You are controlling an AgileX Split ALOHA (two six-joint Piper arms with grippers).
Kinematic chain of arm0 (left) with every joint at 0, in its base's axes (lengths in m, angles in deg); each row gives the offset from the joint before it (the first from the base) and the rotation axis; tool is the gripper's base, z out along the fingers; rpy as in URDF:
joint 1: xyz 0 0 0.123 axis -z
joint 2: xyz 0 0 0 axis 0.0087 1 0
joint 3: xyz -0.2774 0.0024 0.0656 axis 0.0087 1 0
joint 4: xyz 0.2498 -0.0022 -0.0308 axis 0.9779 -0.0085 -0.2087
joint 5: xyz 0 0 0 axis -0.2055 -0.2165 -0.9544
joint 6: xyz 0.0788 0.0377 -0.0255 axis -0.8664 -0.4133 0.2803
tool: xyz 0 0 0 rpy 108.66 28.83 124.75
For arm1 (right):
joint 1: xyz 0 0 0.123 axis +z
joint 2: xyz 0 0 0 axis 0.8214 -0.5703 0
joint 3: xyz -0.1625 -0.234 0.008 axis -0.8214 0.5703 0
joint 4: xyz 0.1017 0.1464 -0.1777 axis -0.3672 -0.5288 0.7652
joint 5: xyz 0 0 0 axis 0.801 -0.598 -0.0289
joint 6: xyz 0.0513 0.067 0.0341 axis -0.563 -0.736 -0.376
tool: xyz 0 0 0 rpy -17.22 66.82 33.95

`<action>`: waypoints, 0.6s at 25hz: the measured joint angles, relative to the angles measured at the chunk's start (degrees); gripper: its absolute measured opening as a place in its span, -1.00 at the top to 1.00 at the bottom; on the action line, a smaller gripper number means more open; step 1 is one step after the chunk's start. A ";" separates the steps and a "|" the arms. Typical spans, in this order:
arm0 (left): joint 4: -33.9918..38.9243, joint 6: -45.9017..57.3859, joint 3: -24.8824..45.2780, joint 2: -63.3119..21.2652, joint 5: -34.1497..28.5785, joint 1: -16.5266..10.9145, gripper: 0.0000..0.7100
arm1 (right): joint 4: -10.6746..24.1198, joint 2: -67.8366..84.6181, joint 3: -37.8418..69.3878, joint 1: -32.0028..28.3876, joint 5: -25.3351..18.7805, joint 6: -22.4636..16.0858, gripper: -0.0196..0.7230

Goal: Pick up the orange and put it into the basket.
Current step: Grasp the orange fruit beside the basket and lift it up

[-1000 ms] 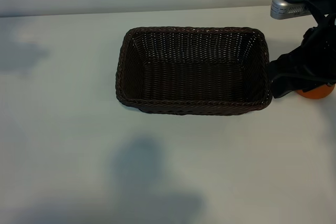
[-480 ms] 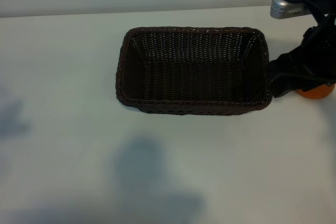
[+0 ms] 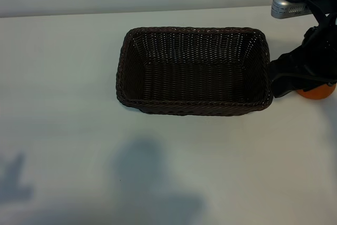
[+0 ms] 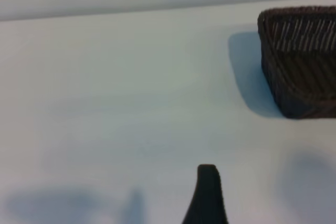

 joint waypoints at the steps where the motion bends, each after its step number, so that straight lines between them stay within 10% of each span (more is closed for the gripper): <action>1: 0.00 0.00 1.26 -0.83 0.13 0.00 -0.68 | 0.00 0.00 0.00 0.00 0.00 0.00 -0.47; 15: 1.22 0.05 13.09 -4.63 0.17 0.00 -0.68 | 0.00 0.00 0.00 0.00 0.00 0.00 -0.47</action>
